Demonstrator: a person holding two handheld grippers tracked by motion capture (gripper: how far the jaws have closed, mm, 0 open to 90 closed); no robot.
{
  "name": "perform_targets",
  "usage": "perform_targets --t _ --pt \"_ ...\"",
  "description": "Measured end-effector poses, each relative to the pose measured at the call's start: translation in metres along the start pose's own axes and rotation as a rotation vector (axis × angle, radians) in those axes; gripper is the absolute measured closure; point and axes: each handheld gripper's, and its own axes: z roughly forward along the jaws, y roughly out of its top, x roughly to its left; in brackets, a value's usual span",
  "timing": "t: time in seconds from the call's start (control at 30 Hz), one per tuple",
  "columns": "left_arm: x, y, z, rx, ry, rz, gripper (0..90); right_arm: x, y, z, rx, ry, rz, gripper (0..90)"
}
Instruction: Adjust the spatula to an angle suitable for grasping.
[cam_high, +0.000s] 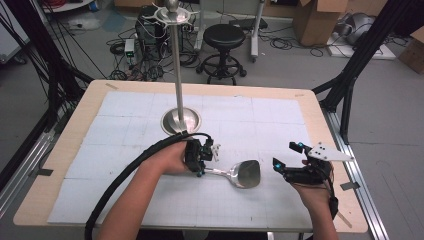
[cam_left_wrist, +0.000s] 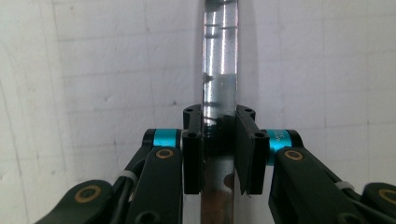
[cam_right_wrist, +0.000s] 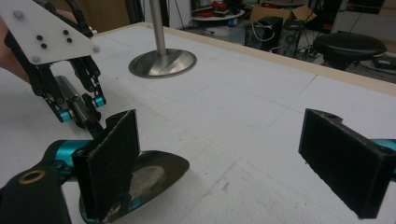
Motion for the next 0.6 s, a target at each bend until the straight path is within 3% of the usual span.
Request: perform_targets --t 0.4,0.5,0.6 --pt "0.0015 0.0048 0.0044 -0.019 -0.017 -0.006 73.5 0.0001 -0.0006 0.0016 0.009 0.0 0.001 11.1" --pt "0.0012 0.0038 0.0032 -0.021 -0.004 -0.017 62.3 0.0005 -0.0005 0.0018 0.009 0.004 -0.003 11.1" --pt "-0.0001 -0.0002 0.0 -0.012 0.001 -0.021 57.8 0.0005 -0.0004 0.0011 0.005 0.001 -0.008 11.1"
